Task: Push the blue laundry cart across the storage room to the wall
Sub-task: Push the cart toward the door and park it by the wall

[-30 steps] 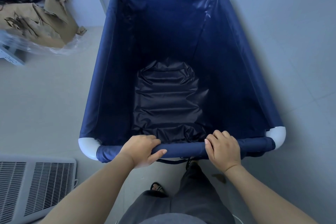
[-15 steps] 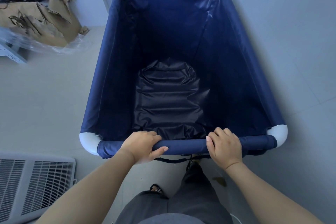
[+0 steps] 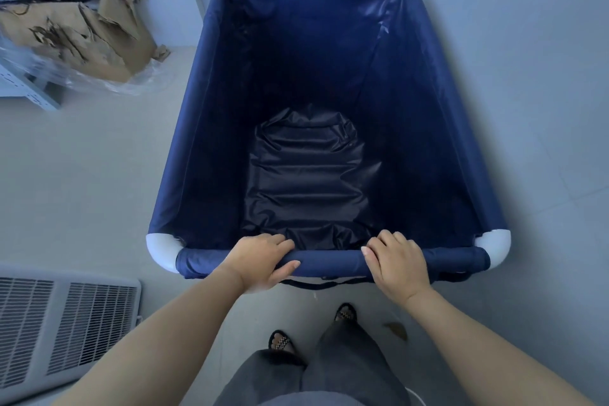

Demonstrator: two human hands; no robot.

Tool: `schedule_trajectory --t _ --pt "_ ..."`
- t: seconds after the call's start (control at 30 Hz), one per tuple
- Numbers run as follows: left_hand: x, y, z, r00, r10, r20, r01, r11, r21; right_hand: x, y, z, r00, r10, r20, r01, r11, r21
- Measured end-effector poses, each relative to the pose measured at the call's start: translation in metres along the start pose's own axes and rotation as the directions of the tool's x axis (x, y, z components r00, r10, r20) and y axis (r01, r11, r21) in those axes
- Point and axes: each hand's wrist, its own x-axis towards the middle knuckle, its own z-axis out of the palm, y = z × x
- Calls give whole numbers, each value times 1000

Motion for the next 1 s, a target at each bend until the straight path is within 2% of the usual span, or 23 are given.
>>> schedule_trajectory --t 0.2,0.3,0.5,0.67,1.0 --pt "14 24 2 998 -56 1 56 997 -43 5 30 -8 956 -265 127 270 963 -22" --pt "15 28 5 996 -89 -11 89 996 -19 7 45 -11 941 -323 105 330 942 -67" --pt "14 33 9 990 -131 -58 132 991 20 4 52 -3 930 -367 31 368 925 -97" --pt "12 36 9 987 -134 -87 137 990 27 3 54 -1 932 -362 -28 360 931 -57" --pt "16 35 9 983 -141 -114 146 988 41 7 56 -2 935 -354 -37 352 935 -43"
